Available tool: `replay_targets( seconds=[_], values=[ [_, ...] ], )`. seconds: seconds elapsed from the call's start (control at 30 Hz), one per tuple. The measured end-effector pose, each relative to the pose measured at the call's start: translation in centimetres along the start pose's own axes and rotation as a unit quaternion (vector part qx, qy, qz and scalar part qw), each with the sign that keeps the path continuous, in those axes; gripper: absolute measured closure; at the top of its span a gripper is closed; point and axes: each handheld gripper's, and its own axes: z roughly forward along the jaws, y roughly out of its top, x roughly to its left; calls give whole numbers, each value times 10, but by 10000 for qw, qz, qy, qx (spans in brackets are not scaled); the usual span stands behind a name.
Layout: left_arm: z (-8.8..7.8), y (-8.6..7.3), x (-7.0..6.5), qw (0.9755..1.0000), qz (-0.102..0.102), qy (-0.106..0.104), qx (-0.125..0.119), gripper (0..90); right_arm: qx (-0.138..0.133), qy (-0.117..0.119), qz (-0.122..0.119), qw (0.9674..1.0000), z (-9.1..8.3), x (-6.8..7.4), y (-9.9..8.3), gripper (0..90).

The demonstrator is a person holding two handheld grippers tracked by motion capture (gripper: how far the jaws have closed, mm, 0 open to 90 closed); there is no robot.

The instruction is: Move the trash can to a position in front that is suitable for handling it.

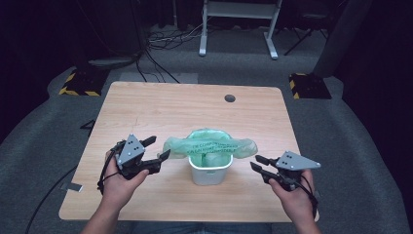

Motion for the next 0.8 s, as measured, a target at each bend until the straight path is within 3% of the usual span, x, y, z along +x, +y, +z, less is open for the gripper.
replay_targets(
  seconds=[0.17, 0.37, 0.63, 0.8],
  values=[
    [4, 0, -3, 9999, 43, -90, 110, 329, 150, 309, 63, 9994, 29, -1, -3, 711],
    [13, 0, -3, 9996, -51, -218, 176, 337, 55, 191, 237, 9995, 50, -15, 4, 663],
    [30, 6, -6, 9970, -265, -690, 249, 518, -270, -46, 310, 9991, 55, -30, 30, 590],
    [36, 17, -10, 9961, -184, -825, 235, 619, -577, -26, 380, 9976, 56, -31, 49, 560]
  ],
)
